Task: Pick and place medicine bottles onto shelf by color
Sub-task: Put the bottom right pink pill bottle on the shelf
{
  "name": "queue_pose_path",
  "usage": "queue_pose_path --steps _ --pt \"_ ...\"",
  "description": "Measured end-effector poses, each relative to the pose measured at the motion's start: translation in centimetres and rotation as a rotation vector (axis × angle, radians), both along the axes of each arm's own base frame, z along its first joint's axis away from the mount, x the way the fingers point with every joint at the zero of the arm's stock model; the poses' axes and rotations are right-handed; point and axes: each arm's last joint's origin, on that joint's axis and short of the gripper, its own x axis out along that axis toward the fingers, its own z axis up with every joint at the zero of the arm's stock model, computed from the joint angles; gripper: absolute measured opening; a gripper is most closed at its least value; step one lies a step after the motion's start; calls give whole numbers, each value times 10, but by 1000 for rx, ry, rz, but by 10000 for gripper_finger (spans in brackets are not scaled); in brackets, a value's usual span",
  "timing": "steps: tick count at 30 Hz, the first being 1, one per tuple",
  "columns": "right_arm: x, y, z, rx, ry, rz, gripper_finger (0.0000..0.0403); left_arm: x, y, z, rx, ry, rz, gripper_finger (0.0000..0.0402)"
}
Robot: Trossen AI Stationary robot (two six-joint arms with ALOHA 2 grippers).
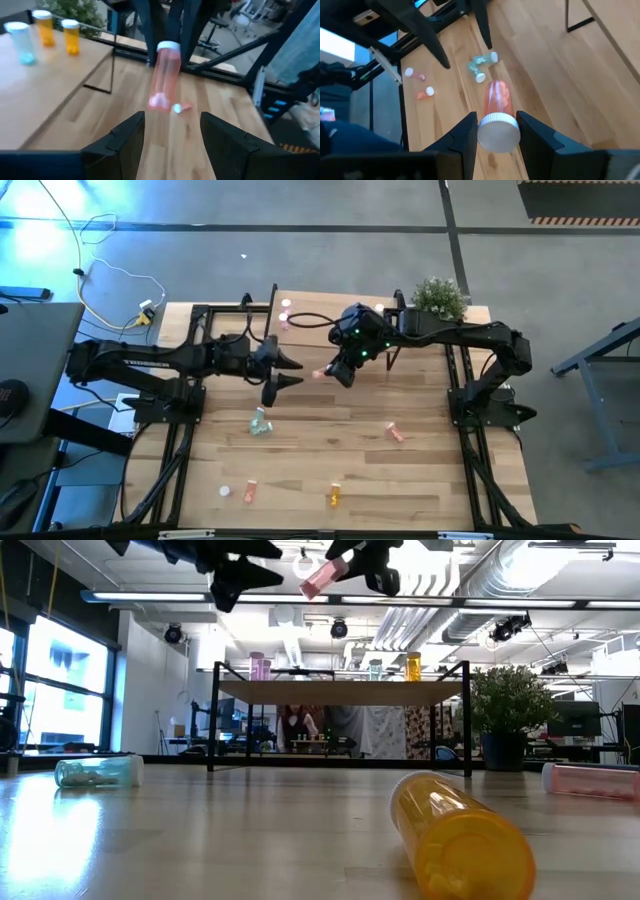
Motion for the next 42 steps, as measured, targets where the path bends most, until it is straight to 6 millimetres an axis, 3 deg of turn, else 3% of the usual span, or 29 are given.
queue_pose_path --steps 12,22,42 --pt "0 3 1 -7 -42 159 114 24 1 -4 -173 -129 -25 184" --pt "-1 7 2 3 -94 318 114 34 0 -11 -229 -139 -109 184" --pt "4 6 7 11 -162 324 114 35 0 -6 -327 -195 -122 184"
